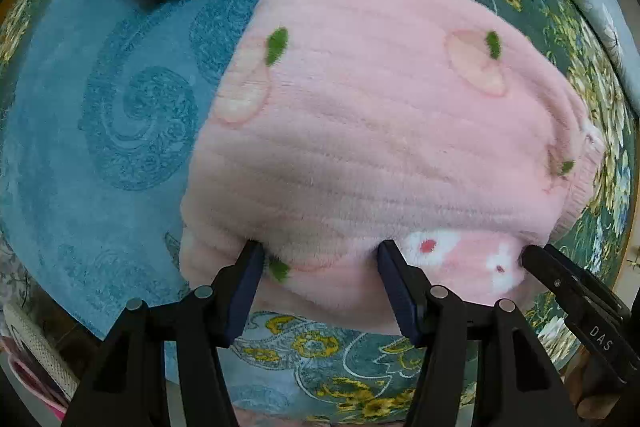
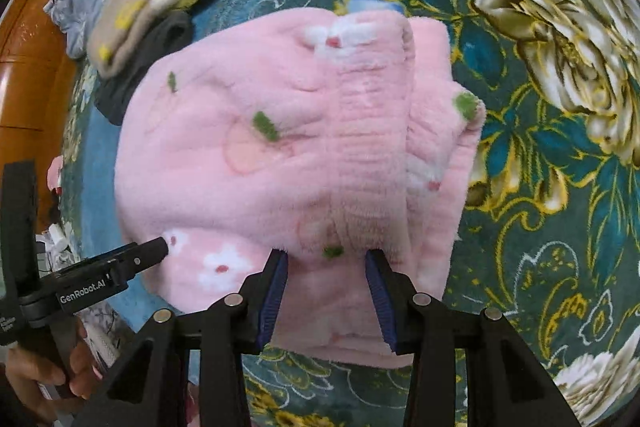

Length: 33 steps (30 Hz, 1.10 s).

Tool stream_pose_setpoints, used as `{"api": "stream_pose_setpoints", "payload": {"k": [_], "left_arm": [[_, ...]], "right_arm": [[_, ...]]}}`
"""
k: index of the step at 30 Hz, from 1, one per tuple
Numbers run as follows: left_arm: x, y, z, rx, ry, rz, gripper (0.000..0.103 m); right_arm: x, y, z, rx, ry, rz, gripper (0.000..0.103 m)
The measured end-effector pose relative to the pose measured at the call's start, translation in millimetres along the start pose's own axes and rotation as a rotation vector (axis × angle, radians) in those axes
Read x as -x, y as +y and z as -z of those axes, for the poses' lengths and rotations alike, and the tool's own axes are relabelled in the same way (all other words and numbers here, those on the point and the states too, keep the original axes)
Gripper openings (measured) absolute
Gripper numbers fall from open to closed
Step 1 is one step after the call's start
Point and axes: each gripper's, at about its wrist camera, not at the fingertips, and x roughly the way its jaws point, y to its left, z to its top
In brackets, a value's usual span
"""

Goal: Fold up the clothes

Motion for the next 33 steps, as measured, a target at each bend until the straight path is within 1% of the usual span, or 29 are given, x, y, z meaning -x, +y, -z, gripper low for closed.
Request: {"api": "stream_pose_setpoints", "payload": {"k": [2, 5, 9, 11, 13, 15, 16, 19, 21, 22, 23, 24, 26, 29, 30, 33], "left_arm": [[-2, 2, -1, 0.01, 0.003, 0.005, 0.061], [-2, 7, 0, 0.023, 0.015, 0.007, 0.061], [8, 10, 5, 0.015, 0.008, -0.002, 0.06], [19, 17, 10, 0.029, -0.016, 0.023, 0.06], [32, 24, 15, 0.047, -0.044, 0.056, 0.06], [46, 40, 21, 0.076, -0.085, 0.1, 0.06], [51, 50, 23, 0.088, -0.104, 0.111, 0.06], [56, 78, 23, 0.101, -0.129, 0.107, 0.06], [46, 83, 27, 0.107, -0.118, 0.102, 0.06], [39, 83, 30, 0.11, -0.111, 0.1, 0.062], [34, 89, 22, 0.112, -0.101, 0.102, 0.07], [30, 101, 10, 0.116, -0.091, 0.114, 0.073], [24, 112, -2, 0.135, -0.065, 0.159, 0.081], [10, 119, -14, 0.155, -0.023, 0.24, 0.083], [6, 121, -18, 0.156, -0.019, 0.254, 0.083], [-3, 126, -28, 0.173, -0.017, 0.292, 0.087]], "right_arm": [[-3, 1, -2, 0.028, 0.0, 0.001, 0.048], [-4, 3, -4, 0.072, 0.007, -0.027, 0.06], [-1, 2, -4, 0.095, 0.011, -0.041, 0.061], [7, -3, -5, 0.064, 0.009, -0.064, 0.061], [18, -11, -4, 0.017, -0.012, -0.089, 0.061], [30, -20, -3, -0.031, -0.038, -0.113, 0.061], [36, -25, -1, -0.053, -0.053, -0.111, 0.061], [53, -45, 10, -0.137, -0.098, -0.078, 0.063], [53, -59, 16, -0.204, -0.102, -0.086, 0.071], [50, -69, 16, -0.237, -0.093, -0.094, 0.073], [47, -79, 16, -0.266, -0.079, -0.103, 0.075], [46, -89, 15, -0.291, -0.07, -0.113, 0.077], [41, -100, 14, -0.325, -0.068, -0.146, 0.081], [30, -104, 10, -0.344, -0.066, -0.202, 0.089], [25, -102, 8, -0.347, -0.062, -0.226, 0.092], [9, -101, -3, -0.353, -0.045, -0.264, 0.095]]}}
